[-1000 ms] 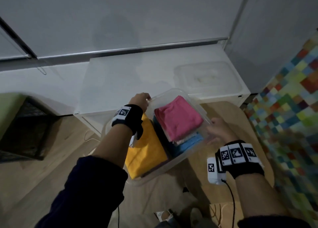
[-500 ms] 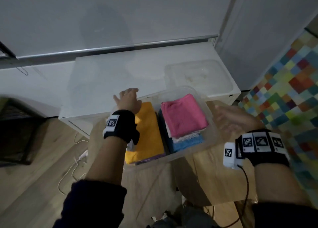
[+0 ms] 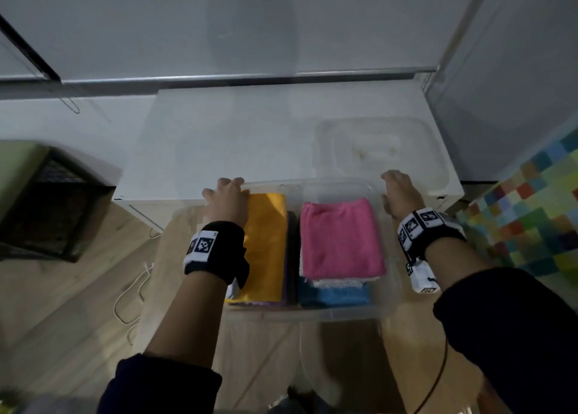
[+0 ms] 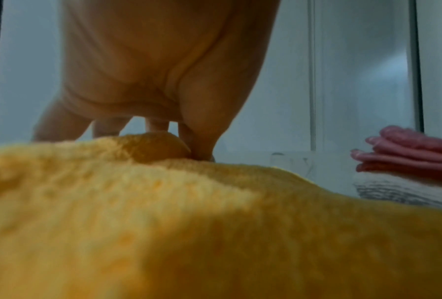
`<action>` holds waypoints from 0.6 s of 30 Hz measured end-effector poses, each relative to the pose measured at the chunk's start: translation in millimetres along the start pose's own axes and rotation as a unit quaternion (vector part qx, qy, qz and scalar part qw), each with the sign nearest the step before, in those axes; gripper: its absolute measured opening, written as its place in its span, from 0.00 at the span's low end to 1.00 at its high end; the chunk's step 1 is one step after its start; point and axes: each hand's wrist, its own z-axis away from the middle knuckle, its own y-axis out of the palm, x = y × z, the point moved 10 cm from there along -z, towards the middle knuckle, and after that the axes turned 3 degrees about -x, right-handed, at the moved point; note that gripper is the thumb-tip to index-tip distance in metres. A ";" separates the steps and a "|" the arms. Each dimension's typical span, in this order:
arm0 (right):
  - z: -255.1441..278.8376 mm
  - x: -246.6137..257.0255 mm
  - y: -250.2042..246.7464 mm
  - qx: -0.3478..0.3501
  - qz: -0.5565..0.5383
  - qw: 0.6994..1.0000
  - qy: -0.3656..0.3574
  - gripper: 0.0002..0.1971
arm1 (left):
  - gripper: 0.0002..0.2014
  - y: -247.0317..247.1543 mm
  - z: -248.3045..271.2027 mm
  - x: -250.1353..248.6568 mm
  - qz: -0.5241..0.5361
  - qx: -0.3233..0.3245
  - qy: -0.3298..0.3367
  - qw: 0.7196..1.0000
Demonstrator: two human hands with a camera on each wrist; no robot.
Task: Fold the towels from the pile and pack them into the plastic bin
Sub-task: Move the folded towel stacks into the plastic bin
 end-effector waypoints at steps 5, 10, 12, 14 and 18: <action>-36.4 -13.1 22.6 0.072 0.058 0.996 -0.008 0.35 | 0.17 5.0 -7.1 -8.6 0.006 -0.033 -0.011 0.999; -46.5 -22.1 32.4 0.107 0.137 0.985 -0.011 0.39 | 0.15 4.9 -8.4 -7.3 0.011 -0.065 -0.030 0.997; -49.2 -22.2 32.8 0.086 0.156 0.984 -0.020 0.38 | 0.15 3.1 -6.0 -6.9 0.016 -0.069 -0.045 0.997; -51.0 -21.8 31.6 0.058 0.173 0.983 -0.026 0.34 | 0.16 1.4 -1.9 -7.5 0.020 -0.069 -0.056 0.996; -52.0 -21.5 25.7 0.044 0.164 0.985 -0.022 0.23 | 0.18 1.4 1.7 -10.2 0.019 -0.054 -0.054 0.997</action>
